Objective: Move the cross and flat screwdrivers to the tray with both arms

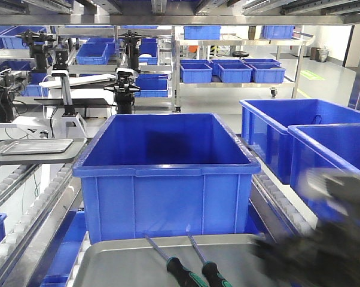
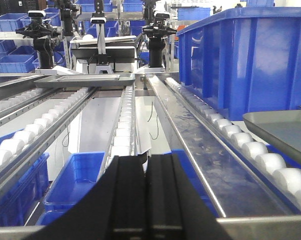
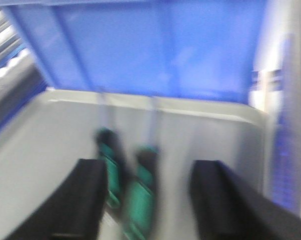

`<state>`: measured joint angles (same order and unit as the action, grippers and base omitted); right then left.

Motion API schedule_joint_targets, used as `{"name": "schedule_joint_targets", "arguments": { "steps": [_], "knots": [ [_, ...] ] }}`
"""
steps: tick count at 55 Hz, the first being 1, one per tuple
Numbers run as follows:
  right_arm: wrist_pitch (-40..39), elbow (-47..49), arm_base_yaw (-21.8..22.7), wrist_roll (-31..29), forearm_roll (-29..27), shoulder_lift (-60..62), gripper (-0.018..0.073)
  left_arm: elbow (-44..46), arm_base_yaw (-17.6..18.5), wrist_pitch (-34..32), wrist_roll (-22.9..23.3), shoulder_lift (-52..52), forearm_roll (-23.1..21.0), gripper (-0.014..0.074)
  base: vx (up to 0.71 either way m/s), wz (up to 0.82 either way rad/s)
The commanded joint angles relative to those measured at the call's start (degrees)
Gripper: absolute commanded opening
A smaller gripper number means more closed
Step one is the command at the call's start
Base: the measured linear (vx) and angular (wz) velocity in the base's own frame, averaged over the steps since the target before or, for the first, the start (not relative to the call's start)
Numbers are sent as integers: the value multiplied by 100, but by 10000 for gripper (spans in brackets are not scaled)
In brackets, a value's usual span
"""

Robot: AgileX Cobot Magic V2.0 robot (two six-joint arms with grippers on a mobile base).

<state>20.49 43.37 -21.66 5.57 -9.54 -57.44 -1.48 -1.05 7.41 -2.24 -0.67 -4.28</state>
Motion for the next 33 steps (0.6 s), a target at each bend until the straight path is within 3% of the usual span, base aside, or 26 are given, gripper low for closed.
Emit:
{"name": "schedule_joint_targets", "arguments": {
  "steps": [1, 10, 15, 19, 27, 33],
  "knots": [
    [-603, -554, 366, -11, 329, 895, 308, 148, -6, -474, 63, -68, -8, -7, 0, 0],
    [-1376, -1993, 1371, -11, 1145, 2765, 149, 148, -6, -474, 63, -68, -8, -7, 0, 0],
    [-1714, -2670, 1734, -11, 1235, 3903, 58, 148, -6, -474, 63, -68, -8, -7, 0, 0],
    [-1835, -3358, 1791, -11, 1229, 4870, -14, 148, -6, -474, 63, -68, -8, -7, 0, 0],
    [-1834, -4160, 1792, -11, 1187, 5795, -12, 148, -6, -474, 63, -68, -8, -7, 0, 0],
    [-1949, -4578, 1792, 4, 1180, 5842, -12, 148, -6, -473, 63, -73, -8, -7, 0, 0]
  ]
}}
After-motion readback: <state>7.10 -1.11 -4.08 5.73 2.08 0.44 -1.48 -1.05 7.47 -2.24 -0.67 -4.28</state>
